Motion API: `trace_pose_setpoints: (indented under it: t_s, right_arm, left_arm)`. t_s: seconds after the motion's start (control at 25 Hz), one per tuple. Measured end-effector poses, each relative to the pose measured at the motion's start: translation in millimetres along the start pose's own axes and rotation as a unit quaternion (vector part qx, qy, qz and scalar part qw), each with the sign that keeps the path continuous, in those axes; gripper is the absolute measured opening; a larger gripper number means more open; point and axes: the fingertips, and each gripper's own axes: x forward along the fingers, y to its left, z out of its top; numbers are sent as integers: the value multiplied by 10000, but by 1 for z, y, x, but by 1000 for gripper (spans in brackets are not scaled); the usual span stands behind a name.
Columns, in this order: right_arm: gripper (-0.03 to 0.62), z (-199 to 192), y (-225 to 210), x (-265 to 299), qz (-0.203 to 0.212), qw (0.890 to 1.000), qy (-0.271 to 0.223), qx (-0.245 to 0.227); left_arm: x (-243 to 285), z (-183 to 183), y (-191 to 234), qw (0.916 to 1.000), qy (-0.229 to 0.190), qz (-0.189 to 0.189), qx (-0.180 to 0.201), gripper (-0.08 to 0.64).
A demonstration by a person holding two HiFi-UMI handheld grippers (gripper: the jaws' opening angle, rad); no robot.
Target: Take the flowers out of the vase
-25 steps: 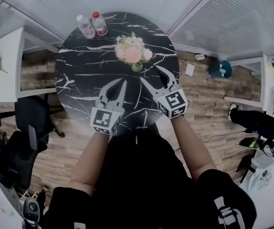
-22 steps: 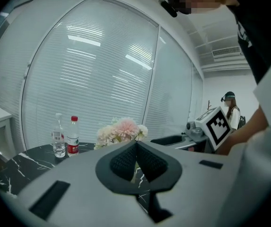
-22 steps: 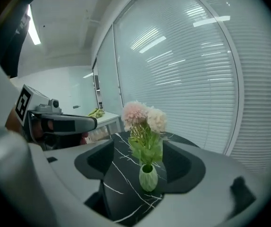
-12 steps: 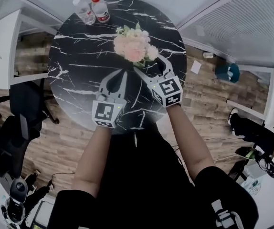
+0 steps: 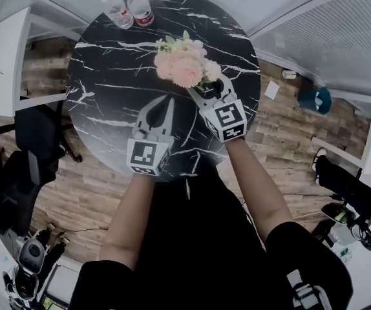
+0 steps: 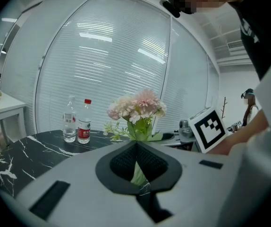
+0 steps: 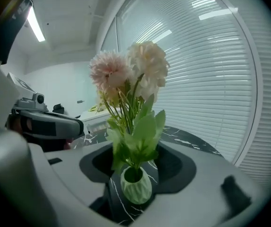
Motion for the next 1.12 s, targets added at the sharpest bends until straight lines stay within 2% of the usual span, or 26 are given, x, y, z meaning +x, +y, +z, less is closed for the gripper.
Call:
trace_pose_setpoints:
  t_s: [0.08, 0.2, 0.36, 0.8, 1.12]
  right_arm:
    - [155, 2, -3, -1, -83, 9999, -79, -73]
    - [87, 4, -3, -4, -119, 9998, -134, -103]
    - [60, 6, -2, -5, -106, 9997, -195, -133]
    - [48, 43, 0, -21, -125, 9983, -525, -202]
    - [48, 77, 9, -39, -142, 9975, -601, -340]
  left_arm:
    - [1, 0, 1, 10000, 0, 14, 7, 11]
    - [1, -1, 4, 10000, 17, 66, -7, 11]
    - [2, 3, 7, 10000, 2, 85, -16, 11]
    - [-8, 19, 6, 9999, -146, 17, 59, 11]
    - [-23, 50, 1, 9991, -378, -49, 179, 11]
